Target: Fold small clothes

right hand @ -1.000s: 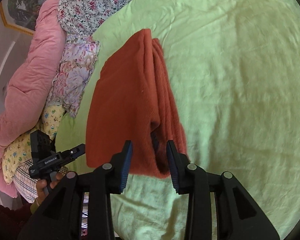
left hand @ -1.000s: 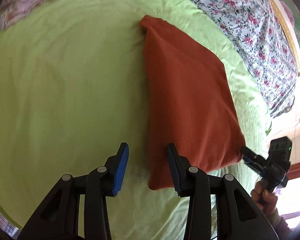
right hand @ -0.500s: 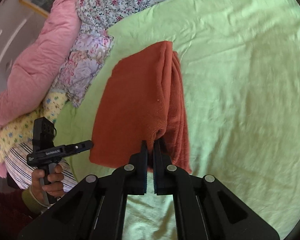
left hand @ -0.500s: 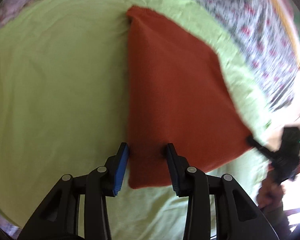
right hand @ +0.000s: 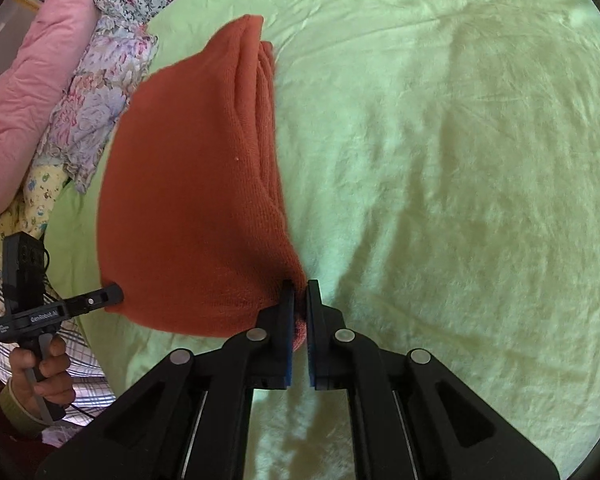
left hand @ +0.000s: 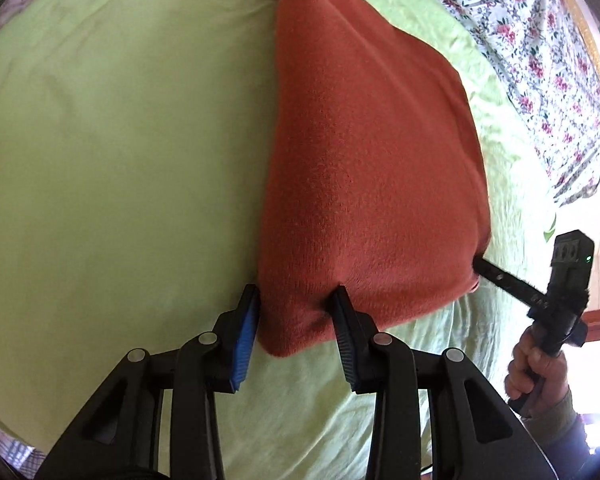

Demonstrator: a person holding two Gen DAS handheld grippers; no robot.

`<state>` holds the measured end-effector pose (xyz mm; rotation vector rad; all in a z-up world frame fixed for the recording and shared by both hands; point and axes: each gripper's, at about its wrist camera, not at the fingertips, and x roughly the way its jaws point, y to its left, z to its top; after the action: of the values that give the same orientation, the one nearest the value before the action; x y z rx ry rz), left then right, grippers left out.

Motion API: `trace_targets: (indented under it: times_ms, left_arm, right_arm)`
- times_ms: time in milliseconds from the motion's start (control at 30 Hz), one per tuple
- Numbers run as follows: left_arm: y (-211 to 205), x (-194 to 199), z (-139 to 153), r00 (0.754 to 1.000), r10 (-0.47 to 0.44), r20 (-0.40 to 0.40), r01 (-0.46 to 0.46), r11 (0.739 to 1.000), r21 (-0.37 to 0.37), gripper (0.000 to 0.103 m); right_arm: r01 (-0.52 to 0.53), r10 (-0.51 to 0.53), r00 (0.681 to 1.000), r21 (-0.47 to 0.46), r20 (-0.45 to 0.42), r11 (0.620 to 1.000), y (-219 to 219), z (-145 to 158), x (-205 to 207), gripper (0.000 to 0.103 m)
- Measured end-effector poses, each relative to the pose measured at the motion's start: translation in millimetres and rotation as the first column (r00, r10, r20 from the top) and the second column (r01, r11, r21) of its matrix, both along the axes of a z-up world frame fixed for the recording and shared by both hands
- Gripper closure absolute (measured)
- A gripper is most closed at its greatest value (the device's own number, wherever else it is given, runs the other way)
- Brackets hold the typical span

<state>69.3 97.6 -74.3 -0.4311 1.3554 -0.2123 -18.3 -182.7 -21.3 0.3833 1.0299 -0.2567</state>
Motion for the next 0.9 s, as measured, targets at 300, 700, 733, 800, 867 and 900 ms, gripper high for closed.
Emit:
trace_targets:
  times_ms: [300,700,733,800,867,900]
  left_arm:
    - [10.4,0.1,59.1,0.987,-0.026,0.16,0.033,0.999,-0.043,0.069]
    - [-14.5,28.0,13.3,0.983,-0.125,0.138,0.131,0.991,-0.034,0.086]
    - [-12.2,30.1,8.0,0.984,-0.119,0.13,0.125,0.992,-0.032,0.093]
    - [-7.9,34.9,2.6,0.987,-0.105,0.12,0.114,0.991,-0.064,0.093]
    - [-5.5,35.4,4.1,0.988,-0.102,0.113,0.11,0.991,-0.072,0.093]
    - [-6.2,34.7,6.3,0.988,-0.109,0.113,0.116,0.991,-0.064,0.093]
  right_arm:
    - [0.036,-0.043,0.984,0.039,0.173,0.999,13.0,51.2,-24.4,0.082]
    - [-0.024,0.017,0.992,0.046,0.128,0.999,33.2,22.2,31.1,0.082]
    - [-0.011,0.006,0.994,0.048,0.111,0.999,28.7,16.1,31.4,0.085]
    - [-0.001,-0.004,0.995,0.051,0.099,0.999,21.8,8.1,33.3,0.09]
    - [0.0,-0.005,0.995,0.045,0.098,0.999,20.7,8.2,34.9,0.091]
    - [0.001,-0.005,0.995,0.04,0.096,0.999,22.1,9.2,36.3,0.091]
